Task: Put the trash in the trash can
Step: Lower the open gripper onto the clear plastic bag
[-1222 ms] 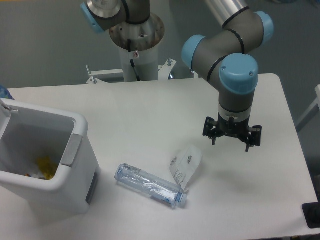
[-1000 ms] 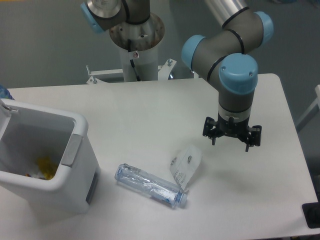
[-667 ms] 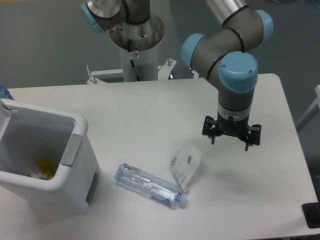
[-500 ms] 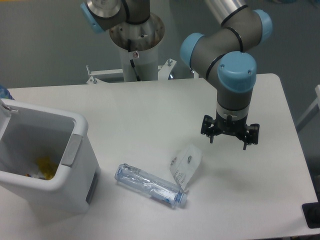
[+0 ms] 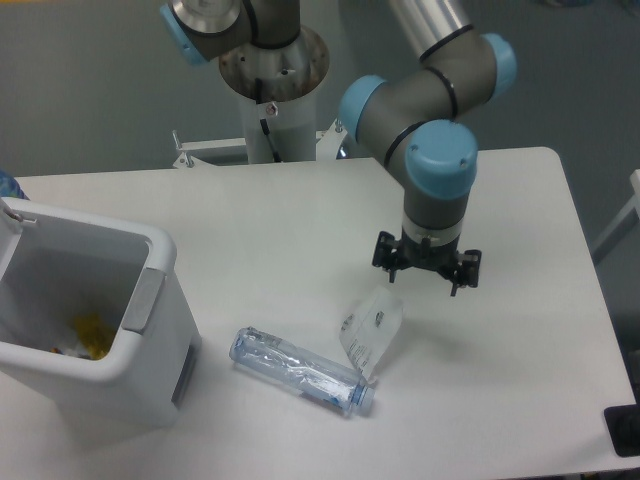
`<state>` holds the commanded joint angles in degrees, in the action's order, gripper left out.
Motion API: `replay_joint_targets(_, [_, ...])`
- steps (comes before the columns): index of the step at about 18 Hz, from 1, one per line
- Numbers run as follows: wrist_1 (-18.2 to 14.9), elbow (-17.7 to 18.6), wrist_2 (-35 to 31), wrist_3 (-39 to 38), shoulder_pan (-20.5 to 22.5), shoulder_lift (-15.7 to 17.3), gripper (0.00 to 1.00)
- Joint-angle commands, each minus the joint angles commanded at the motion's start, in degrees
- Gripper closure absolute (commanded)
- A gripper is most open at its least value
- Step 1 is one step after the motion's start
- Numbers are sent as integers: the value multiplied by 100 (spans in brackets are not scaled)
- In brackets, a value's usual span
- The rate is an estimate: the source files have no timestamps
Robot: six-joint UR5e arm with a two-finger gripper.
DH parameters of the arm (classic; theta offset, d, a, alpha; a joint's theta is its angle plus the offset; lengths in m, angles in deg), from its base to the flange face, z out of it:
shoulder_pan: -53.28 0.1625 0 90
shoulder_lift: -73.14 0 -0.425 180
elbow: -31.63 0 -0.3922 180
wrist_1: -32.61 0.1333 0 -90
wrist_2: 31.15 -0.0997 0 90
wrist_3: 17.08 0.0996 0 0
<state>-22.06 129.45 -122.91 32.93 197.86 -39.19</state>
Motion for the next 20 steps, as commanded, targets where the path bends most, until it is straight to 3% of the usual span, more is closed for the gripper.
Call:
replay_joint_targets(3, [26, 149, 0, 17, -44, -35, 0])
replay_joint_targets(7, [500, 317, -9, 9, -141, -123, 0])
replay_joint_targets(13, [545, 290, -9, 18, -141, -264, 3])
replay_joint_targets(16, [545, 299, -9, 26, -141, -273, 21])
replay_joint_targets(20, [519, 282, -9, 9, -141, -273, 68])
